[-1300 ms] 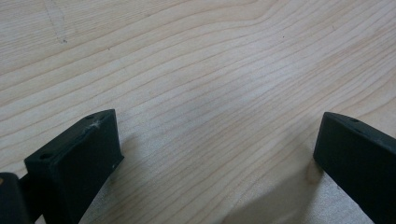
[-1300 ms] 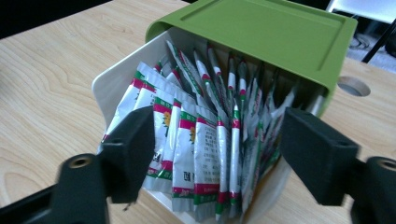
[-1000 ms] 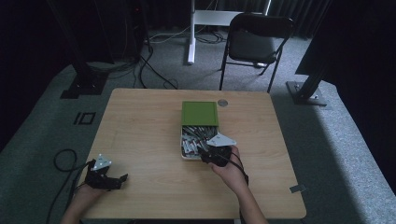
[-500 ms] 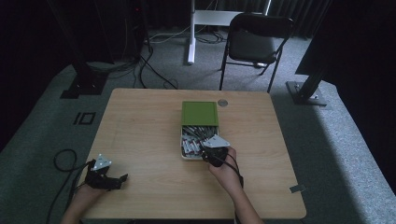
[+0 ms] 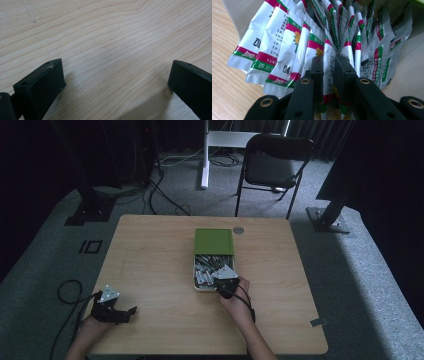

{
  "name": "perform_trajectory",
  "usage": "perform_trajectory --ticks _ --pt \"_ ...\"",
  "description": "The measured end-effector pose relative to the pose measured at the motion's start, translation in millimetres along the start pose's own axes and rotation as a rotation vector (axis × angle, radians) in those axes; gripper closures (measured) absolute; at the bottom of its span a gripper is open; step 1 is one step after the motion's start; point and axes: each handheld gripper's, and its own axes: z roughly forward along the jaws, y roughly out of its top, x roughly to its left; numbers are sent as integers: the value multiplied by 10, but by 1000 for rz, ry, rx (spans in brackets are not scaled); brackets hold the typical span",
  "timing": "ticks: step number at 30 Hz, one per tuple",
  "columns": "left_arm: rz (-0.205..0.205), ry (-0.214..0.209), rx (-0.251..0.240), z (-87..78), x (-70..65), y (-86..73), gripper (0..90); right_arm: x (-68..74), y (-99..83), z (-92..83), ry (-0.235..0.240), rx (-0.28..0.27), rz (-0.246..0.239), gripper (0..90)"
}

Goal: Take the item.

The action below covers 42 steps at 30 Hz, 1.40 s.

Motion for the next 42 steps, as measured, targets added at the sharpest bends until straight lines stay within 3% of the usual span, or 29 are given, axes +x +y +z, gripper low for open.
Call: perform_trajectory --ticks 5,8,16,33,40,42 --pt "0 0 0 0 0 0 14 -19 9 10 -16 19 10 878" --pt "0 0 0 0 0 0 14 -54 24 -17 -4 16 50 886" --pt "3 0 1 -1 2 0 14 -95 51 -136 29 -2 86 887" --pt "3 0 0 0 2 1 14 -237 310 -541 96 -125 159 889" --pt "2 0 1 0 2 1 14 -426 443 -731 110 -212 219 888" --pt "3 0 1 0 2 1 14 -498 472 -780 95 -227 228 888"
